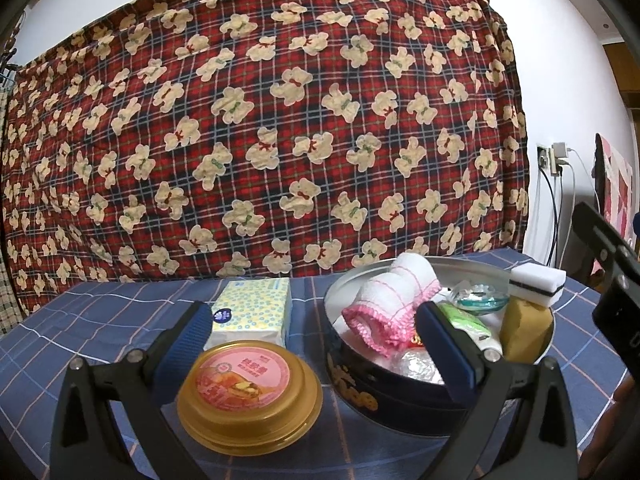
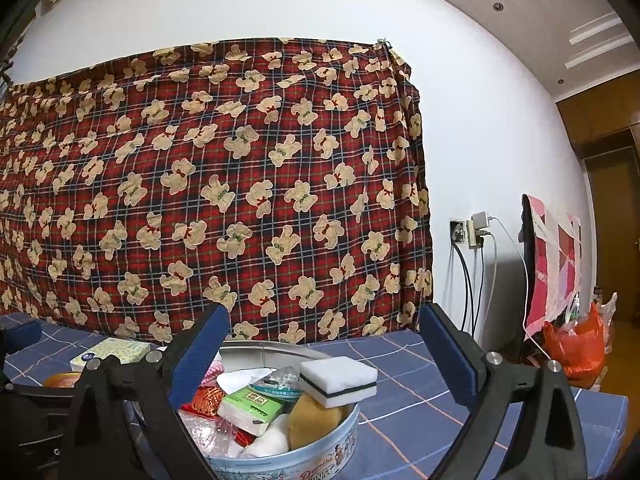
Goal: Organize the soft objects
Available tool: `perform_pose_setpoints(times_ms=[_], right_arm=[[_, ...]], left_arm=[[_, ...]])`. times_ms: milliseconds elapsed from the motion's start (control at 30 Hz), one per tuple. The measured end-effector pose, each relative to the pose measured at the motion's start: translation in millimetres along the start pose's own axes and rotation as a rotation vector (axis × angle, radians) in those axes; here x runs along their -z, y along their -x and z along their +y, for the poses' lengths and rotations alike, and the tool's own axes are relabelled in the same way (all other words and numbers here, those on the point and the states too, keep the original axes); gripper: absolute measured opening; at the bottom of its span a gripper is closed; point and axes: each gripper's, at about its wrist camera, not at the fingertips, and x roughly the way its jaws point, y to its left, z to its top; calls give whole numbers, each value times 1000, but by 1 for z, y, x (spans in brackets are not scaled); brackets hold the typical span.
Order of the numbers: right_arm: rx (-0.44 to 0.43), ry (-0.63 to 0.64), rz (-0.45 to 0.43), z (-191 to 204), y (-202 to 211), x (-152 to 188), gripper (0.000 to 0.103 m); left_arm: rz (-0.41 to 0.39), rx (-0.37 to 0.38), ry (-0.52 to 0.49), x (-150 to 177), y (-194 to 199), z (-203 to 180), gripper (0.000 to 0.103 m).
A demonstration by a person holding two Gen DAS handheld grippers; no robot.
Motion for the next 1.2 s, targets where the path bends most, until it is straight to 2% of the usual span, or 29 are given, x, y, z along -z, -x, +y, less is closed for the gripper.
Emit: perform_pose_setpoints(times_ms=[1000,1200], right_arm=[[1,-1,0,0,0,0,98],[1,0,4,1,-1,0,98]], left_arm=[[0,0,-1,0,0,-1,103],[13,53,15,0,-1,-2,103]])
